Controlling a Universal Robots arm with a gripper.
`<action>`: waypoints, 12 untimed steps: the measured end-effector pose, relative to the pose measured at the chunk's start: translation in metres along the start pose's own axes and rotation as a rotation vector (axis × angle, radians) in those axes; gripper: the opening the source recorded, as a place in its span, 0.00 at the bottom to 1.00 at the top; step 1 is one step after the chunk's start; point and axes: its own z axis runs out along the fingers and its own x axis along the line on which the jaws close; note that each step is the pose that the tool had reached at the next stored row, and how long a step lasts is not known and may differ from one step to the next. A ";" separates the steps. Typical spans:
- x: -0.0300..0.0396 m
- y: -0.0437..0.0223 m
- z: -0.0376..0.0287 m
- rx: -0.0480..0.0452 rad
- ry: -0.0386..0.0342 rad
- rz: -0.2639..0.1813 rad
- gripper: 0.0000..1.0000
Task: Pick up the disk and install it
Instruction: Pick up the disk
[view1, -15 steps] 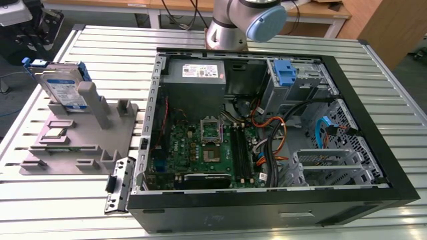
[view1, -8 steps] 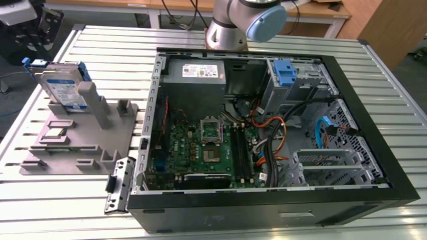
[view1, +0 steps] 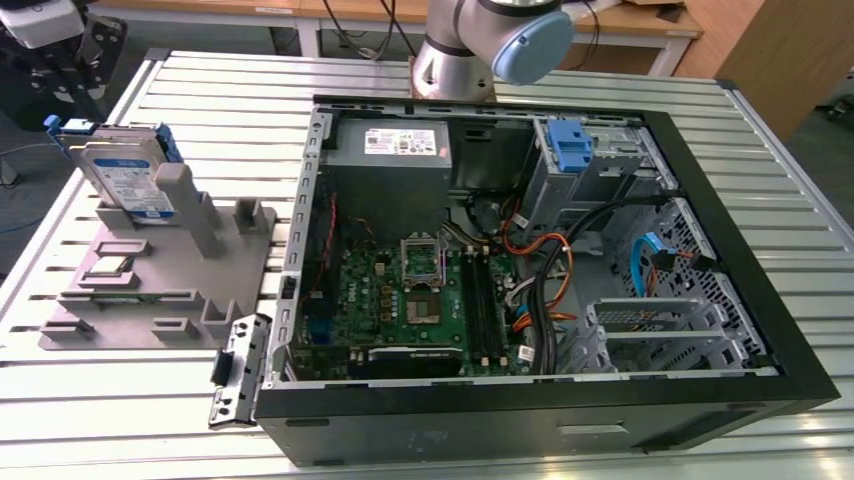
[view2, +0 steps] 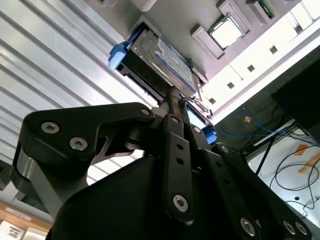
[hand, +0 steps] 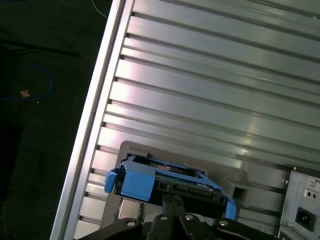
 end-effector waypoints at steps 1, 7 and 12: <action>0.0000 0.0000 0.0000 -0.0004 0.0005 -0.012 0.10; 0.0000 0.0000 0.0000 -0.0028 0.0037 -0.086 0.10; 0.0000 0.0000 0.0000 -0.0048 0.0067 -0.151 0.10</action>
